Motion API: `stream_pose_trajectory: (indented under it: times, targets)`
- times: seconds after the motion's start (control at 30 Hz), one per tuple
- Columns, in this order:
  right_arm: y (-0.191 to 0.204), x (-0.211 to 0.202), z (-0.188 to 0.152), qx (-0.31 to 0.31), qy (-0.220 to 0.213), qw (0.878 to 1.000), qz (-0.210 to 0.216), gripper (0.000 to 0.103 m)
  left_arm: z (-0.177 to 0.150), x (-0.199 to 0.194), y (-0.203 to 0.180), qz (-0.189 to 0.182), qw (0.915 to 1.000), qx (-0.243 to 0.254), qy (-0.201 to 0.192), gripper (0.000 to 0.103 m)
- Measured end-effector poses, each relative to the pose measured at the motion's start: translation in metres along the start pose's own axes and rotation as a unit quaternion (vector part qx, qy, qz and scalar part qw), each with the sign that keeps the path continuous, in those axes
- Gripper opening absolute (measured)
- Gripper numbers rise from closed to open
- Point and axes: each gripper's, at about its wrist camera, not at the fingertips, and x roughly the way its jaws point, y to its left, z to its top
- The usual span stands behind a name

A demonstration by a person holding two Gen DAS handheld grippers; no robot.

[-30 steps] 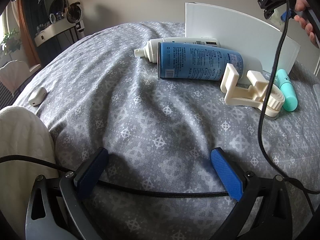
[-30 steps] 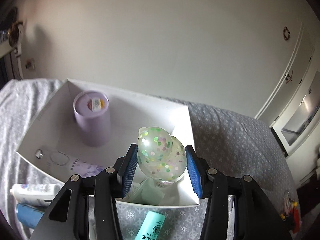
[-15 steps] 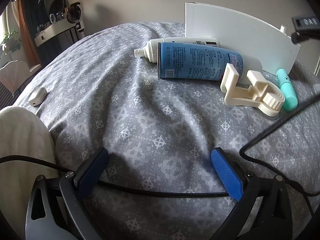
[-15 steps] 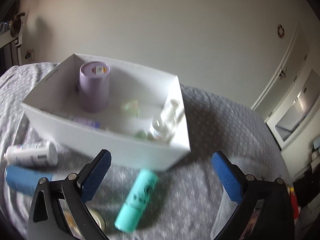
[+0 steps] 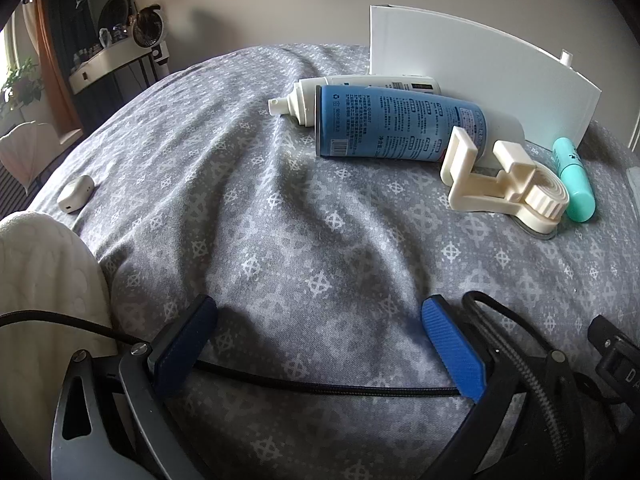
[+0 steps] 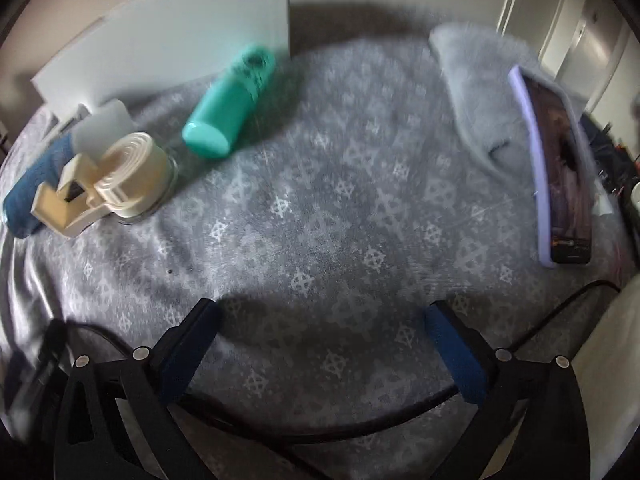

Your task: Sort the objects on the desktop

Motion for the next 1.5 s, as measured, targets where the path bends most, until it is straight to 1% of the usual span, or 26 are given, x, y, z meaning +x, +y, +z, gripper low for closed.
stream_pose_trajectory:
  times: [0.07, 0.17, 0.83, 0.9, 1.5]
  targets:
    - [0.0017, 0.0018, 0.0003, 0.006, -0.002, 1.0, -0.007, 0.103, 0.0006, -0.0003, 0.0003, 0.0, 1.0, 0.001, 0.0, 0.103]
    - [0.0005, 0.0004, -0.0057, 0.013, -0.027, 1.0, -0.008, 0.103, 0.0005, -0.0005, 0.0002, 0.0, 1.0, 0.001, 0.0, 0.103]
    - [-0.0055, 0.0005, -0.008, 0.013, -0.029, 0.999, -0.008, 0.103, -0.0008, -0.0047, -0.0026, 0.01, 0.9999, 0.011, 0.0, 0.103]
    - [-0.0023, -0.0013, -0.003, 0.013, -0.03, 0.999, -0.008, 0.103, -0.0011, -0.0046, -0.0021, 0.01, 0.9999, 0.012, 0.0, 0.103]
    - [0.0, -0.0026, -0.0005, 0.013, -0.03, 0.999, -0.009, 0.103, -0.0009, -0.0042, -0.0018, 0.01, 0.9999, 0.012, 0.0, 0.103]
